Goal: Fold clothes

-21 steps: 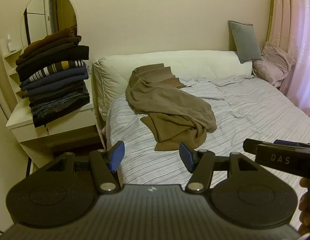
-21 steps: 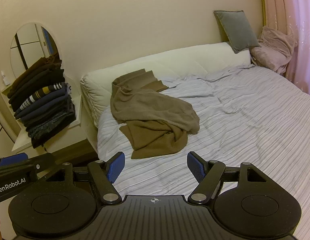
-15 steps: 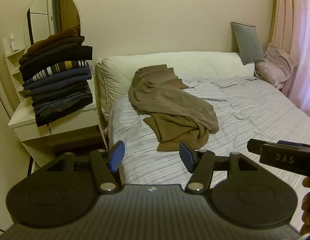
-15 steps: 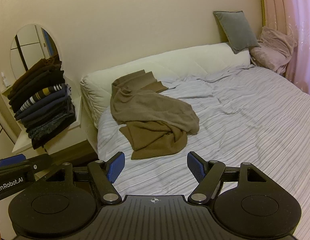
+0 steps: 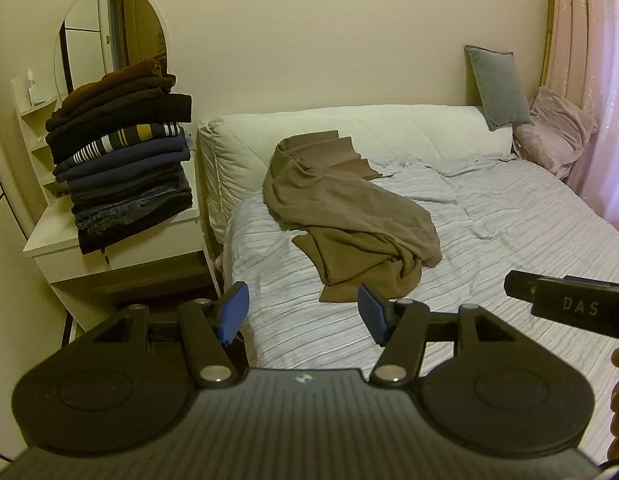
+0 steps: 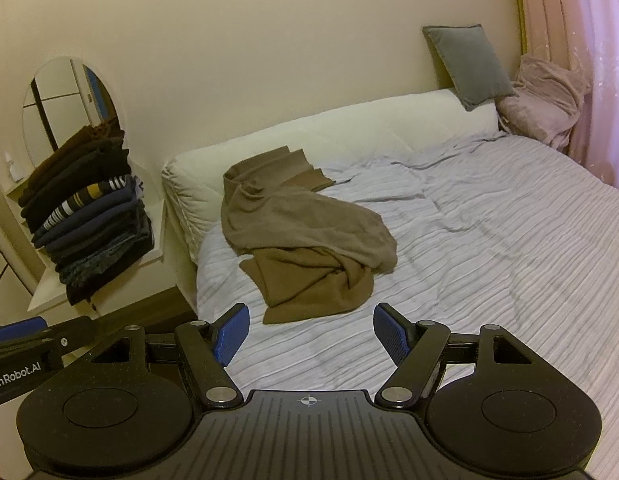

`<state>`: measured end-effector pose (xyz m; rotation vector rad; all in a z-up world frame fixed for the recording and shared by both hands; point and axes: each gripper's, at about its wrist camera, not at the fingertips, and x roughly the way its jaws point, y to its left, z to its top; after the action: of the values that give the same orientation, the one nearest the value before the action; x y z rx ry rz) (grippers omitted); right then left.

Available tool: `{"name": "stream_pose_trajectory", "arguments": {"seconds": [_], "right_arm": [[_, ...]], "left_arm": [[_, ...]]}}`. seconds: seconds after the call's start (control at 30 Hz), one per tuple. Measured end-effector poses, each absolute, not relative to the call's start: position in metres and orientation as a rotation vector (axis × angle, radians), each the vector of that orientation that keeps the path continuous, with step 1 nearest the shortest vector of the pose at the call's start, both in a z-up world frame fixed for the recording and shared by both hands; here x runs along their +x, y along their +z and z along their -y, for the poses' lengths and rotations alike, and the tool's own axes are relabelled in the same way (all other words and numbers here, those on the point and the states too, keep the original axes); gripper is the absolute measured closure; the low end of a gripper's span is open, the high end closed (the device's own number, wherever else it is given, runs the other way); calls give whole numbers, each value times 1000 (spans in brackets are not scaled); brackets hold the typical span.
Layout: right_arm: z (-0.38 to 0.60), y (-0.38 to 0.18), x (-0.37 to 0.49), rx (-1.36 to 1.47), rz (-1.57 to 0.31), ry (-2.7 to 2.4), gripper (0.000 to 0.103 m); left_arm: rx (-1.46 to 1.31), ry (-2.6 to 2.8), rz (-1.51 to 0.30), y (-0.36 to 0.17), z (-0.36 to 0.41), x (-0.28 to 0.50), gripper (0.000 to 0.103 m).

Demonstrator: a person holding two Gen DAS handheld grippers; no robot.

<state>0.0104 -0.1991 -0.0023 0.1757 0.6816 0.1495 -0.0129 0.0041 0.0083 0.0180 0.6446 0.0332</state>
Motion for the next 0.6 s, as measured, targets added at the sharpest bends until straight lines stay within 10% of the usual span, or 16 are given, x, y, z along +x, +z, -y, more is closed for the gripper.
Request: {"name": "stream_pose_trajectory", "arguments": {"seconds": [0.6], "right_arm": [[207,-3,6,184,-671,139,31]], "left_arm": [[14,16,-654,4,-4,-12,47]]}}
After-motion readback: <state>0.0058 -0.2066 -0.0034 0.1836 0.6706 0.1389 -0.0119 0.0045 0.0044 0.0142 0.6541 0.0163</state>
